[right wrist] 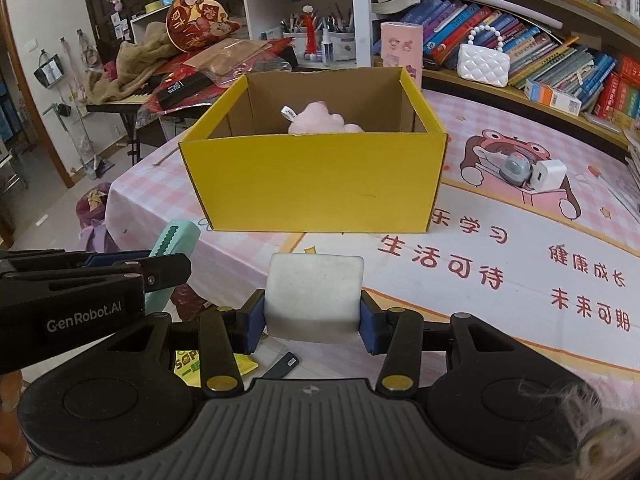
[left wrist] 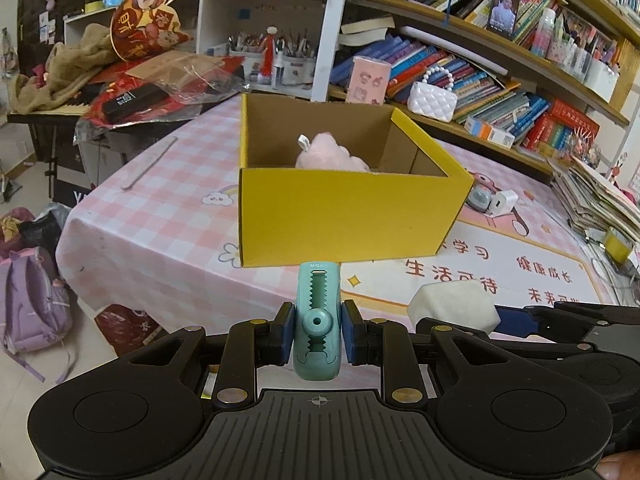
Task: Organize objects
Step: 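Carry the white cube and teal stapler over the yellow box with both tools, then open both tools to drop the cube and stapler into the box, then withdraw both tools from the box toward the gray toy car and white charger, then reach the right tool to the white charger and close on it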
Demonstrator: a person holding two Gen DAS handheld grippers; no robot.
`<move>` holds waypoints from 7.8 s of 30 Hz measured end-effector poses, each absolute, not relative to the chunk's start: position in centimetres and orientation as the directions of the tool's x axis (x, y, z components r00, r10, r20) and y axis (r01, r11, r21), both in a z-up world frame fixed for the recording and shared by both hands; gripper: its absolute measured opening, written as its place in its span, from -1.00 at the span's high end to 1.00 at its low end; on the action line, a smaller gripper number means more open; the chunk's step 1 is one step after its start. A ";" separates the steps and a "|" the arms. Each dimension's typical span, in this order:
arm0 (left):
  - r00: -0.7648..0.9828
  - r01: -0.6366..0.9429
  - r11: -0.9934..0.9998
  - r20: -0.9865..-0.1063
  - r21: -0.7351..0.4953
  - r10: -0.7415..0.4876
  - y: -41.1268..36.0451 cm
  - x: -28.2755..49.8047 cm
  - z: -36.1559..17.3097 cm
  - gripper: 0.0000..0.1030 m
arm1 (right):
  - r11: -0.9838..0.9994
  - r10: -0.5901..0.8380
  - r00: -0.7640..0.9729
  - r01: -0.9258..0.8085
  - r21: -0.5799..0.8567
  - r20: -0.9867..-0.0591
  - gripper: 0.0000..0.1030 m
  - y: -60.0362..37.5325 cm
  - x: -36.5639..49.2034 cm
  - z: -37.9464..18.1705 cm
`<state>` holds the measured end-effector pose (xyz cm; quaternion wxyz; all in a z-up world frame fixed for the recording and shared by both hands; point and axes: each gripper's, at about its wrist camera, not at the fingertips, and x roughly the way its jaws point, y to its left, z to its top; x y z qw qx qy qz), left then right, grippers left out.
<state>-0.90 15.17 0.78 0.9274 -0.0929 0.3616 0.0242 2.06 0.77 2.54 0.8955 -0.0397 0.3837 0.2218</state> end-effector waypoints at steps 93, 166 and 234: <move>0.764 -0.290 0.956 -0.610 -0.037 0.208 17.0 6.3 2.2 -0.58 | 0.911 0.340 0.750 -0.413 0.000 -0.568 -0.24 1.0 13.5 6.2; 0.629 0.217 0.975 -0.759 -0.036 -0.168 -4.5 11.4 -2.1 -0.79 | 0.993 -0.113 0.676 0.106 -0.055 -0.728 -0.54 -20.7 8.8 0.3; 0.631 -0.079 0.991 -0.764 0.106 0.132 -10.8 23.0 -3.1 -0.94 | 0.903 0.316 0.655 -0.430 0.005 -0.687 -0.57 -22.6 34.5 -4.8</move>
